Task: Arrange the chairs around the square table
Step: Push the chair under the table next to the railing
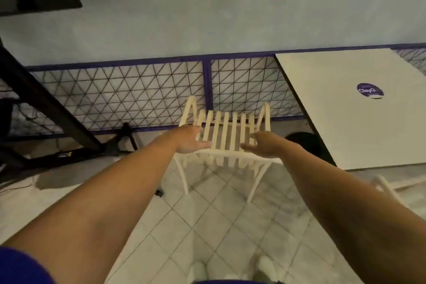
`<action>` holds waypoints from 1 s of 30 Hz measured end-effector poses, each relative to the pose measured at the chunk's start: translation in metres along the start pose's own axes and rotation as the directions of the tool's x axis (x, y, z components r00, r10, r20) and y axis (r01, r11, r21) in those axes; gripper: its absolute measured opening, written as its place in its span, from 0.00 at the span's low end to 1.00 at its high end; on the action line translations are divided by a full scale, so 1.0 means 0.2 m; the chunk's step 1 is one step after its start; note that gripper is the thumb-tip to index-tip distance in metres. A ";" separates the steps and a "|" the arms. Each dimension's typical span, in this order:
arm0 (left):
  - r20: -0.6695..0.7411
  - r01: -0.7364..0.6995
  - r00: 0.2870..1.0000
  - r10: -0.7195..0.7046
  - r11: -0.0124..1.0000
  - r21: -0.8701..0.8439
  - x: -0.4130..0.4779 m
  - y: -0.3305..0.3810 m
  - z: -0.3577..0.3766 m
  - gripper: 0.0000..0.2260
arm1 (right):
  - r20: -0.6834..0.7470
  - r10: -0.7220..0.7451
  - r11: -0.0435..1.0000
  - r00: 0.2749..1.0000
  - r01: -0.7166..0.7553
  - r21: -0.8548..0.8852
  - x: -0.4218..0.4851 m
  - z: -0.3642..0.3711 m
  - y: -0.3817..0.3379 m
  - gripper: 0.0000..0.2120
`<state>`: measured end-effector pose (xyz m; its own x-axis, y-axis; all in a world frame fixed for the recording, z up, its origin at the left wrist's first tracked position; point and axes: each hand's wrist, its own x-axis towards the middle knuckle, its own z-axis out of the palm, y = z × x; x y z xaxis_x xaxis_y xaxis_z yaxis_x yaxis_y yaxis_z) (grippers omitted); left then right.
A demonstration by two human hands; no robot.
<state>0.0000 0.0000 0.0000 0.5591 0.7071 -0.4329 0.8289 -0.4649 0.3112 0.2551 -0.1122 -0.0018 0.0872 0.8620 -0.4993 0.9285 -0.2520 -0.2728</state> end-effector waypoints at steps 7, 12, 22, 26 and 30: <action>0.133 -0.037 0.991 0.027 0.997 0.067 0.04 -0.08 0.11 0.37 | 0.044 0.089 0.994 0.995 -0.091 0.053 0.05 0.17 -0.04 0.38; 0.170 -0.040 0.985 0.024 0.995 0.092 0.14 -0.10 0.16 0.33 | 0.078 0.100 0.990 0.992 -0.107 0.090 0.20 0.21 0.01 0.36; 0.198 0.059 0.976 -0.095 0.981 0.183 0.44 -0.20 0.39 0.29 | 0.223 -0.017 1.000 0.975 0.018 -0.005 0.54 0.34 0.15 0.32; 0.207 0.057 0.973 -0.102 0.976 0.211 0.50 -0.25 0.40 0.24 | 0.267 -0.020 0.998 0.963 0.037 -0.058 0.62 0.39 0.20 0.27; 0.247 0.090 0.959 -0.136 0.978 0.187 0.56 -0.34 0.40 0.25 | 0.287 0.030 0.999 0.957 -0.016 -0.051 0.67 0.41 0.25 0.21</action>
<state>0.0080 0.0676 -0.1362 0.4286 0.6095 -0.6669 0.8648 -0.4906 0.1074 0.2834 -0.0453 -0.1500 0.0073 0.6913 -0.7225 0.9442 -0.2427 -0.2227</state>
